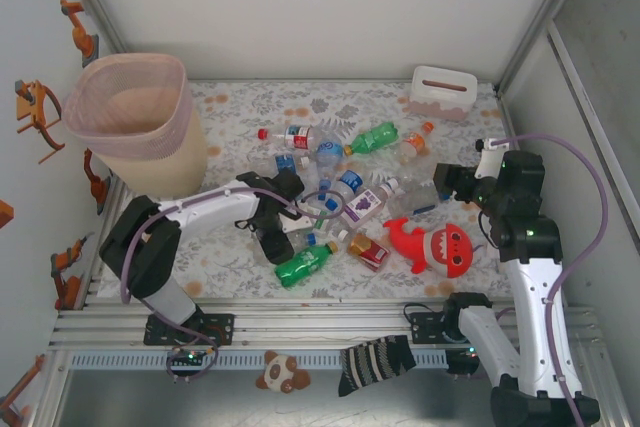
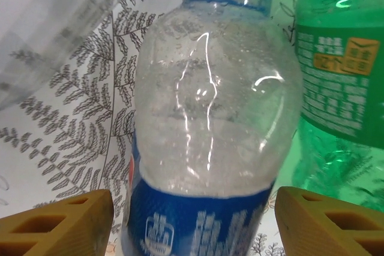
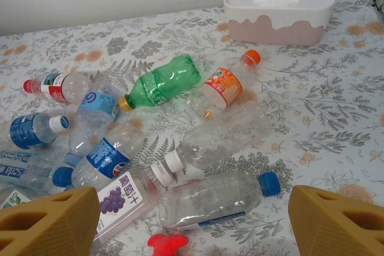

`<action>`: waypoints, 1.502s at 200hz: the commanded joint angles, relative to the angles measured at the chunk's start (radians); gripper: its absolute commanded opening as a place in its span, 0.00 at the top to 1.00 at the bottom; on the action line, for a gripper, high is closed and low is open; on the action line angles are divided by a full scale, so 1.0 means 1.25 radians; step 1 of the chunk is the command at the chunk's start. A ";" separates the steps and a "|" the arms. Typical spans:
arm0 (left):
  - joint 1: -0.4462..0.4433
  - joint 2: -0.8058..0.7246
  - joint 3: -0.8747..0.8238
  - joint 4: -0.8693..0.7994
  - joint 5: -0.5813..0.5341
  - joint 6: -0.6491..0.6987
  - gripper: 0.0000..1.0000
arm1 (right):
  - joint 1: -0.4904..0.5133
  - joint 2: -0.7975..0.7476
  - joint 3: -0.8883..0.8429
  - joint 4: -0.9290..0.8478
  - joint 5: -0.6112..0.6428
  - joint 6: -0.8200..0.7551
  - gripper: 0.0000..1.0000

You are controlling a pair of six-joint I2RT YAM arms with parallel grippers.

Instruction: Put the plastic bottles in the bin

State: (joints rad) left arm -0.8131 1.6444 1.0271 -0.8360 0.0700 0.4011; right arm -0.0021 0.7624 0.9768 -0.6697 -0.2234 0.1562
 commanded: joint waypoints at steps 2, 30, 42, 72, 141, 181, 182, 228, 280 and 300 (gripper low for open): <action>-0.006 0.024 0.007 -0.007 0.000 0.015 0.29 | 0.008 -0.008 -0.005 -0.001 0.004 -0.014 0.19; -0.006 0.043 0.013 -0.012 -0.007 0.015 0.30 | 0.009 -0.006 -0.007 0.001 0.006 -0.015 0.19; -0.007 0.046 0.015 -0.014 -0.009 0.015 0.32 | 0.009 -0.008 -0.007 0.001 0.005 -0.015 0.19; -0.007 0.046 0.015 -0.013 -0.007 0.017 0.37 | 0.010 -0.006 -0.004 0.001 0.006 -0.016 0.19; -0.006 0.038 0.016 -0.017 -0.001 0.019 0.45 | 0.010 -0.003 0.000 -0.004 0.006 -0.016 0.19; -0.006 0.024 0.016 -0.021 0.003 0.020 0.50 | 0.010 -0.001 0.006 -0.010 0.007 -0.018 0.19; -0.006 0.024 0.016 -0.020 0.003 0.020 0.50 | 0.009 -0.001 0.006 -0.009 0.007 -0.017 0.19; -0.006 -0.008 0.014 -0.021 0.012 0.022 0.53 | 0.010 -0.002 0.010 -0.015 0.010 -0.017 0.19; -0.005 -0.069 0.006 -0.021 0.025 0.022 0.53 | 0.010 -0.001 0.027 -0.029 0.010 -0.018 0.19; -0.002 -0.103 0.005 -0.018 0.030 0.022 0.54 | 0.011 -0.001 0.032 -0.032 0.011 -0.018 0.19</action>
State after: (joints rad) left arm -0.8177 1.5784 1.0306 -0.8349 0.0757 0.4065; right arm 0.0017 0.7624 0.9771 -0.6979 -0.2188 0.1524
